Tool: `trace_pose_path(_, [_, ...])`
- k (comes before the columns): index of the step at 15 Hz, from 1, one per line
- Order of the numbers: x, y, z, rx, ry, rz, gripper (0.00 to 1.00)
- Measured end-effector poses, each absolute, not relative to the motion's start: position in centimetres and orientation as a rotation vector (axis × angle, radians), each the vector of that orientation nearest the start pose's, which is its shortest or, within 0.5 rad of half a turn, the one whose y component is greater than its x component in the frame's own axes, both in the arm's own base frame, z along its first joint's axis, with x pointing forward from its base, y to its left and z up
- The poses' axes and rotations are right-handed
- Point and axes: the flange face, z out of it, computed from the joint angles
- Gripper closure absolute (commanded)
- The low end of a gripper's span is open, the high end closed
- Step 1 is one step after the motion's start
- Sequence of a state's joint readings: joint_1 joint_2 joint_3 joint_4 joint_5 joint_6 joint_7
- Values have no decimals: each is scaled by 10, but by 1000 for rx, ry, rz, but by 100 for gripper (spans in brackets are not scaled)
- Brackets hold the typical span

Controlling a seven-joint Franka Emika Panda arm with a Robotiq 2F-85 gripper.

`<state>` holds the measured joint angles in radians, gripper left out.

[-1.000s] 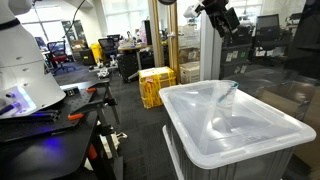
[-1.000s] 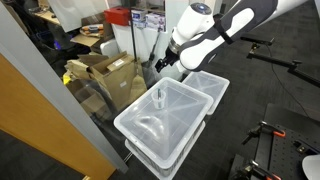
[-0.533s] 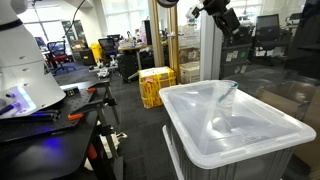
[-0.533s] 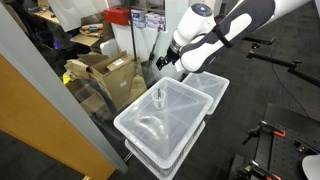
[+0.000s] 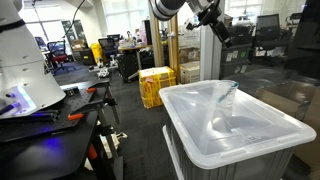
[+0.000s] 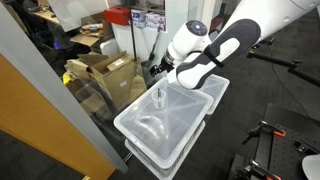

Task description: Take the pen out of the cup and put it on the storage box

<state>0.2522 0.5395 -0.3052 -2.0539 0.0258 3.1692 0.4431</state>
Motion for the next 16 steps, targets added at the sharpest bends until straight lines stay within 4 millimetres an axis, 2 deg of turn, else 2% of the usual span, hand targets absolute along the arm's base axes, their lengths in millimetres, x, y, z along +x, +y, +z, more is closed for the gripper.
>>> trace_pose_path(7, [641,-12,211,-2943,706,-943,0])
trace_pose_path(8, [642,-12,209,-2947,714,-947,3])
trace_pose_path(10, [644,-12,204,-2952,735,-955,17])
trace_pose_path(12, [645,-12,200,-2947,773,-960,23])
trace_pose_path(14, [646,-10,194,-2928,828,-958,19])
trace_pose_path(16, [647,-8,186,-2914,869,-949,22])
